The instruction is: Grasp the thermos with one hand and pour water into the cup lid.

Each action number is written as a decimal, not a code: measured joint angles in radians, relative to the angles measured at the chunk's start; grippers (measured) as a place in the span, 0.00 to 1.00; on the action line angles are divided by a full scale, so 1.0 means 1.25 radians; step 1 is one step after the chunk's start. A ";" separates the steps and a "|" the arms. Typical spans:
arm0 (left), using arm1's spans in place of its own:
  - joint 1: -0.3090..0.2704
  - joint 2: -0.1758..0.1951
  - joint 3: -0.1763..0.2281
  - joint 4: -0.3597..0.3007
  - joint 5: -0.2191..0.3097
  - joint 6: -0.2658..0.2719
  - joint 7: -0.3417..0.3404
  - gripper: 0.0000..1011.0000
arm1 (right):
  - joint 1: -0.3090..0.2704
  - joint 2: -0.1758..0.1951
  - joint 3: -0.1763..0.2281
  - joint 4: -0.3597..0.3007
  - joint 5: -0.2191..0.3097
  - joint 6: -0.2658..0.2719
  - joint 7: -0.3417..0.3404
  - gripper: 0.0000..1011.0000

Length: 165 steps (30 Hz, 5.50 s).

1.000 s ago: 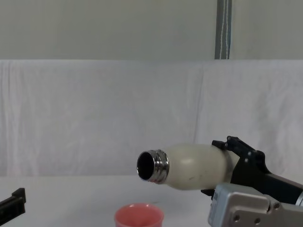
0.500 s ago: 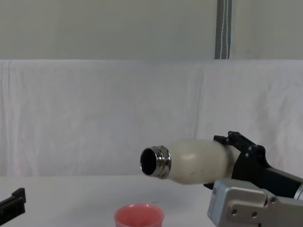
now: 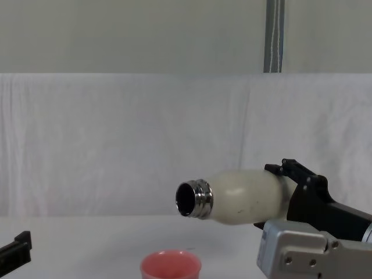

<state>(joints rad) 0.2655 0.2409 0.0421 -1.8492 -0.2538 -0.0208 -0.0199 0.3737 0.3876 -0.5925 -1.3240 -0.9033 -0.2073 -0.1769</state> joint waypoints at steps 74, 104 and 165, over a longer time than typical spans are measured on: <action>0.000 0.000 0.000 0.000 0.000 0.000 0.000 0.99 | 0.008 0.014 -0.009 0.002 -0.013 0.009 -0.007 0.94; 0.000 0.000 0.000 0.000 0.000 0.000 0.000 0.99 | 0.016 0.014 -0.011 0.010 -0.012 0.007 -0.006 0.94; 0.000 0.000 0.000 0.000 0.000 0.000 0.000 0.99 | -0.046 0.018 0.022 -0.105 0.095 0.028 0.121 0.94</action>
<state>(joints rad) 0.2655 0.2410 0.0421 -1.8492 -0.2538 -0.0208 -0.0199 0.3164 0.4104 -0.5654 -1.4549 -0.7848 -0.1722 -0.0260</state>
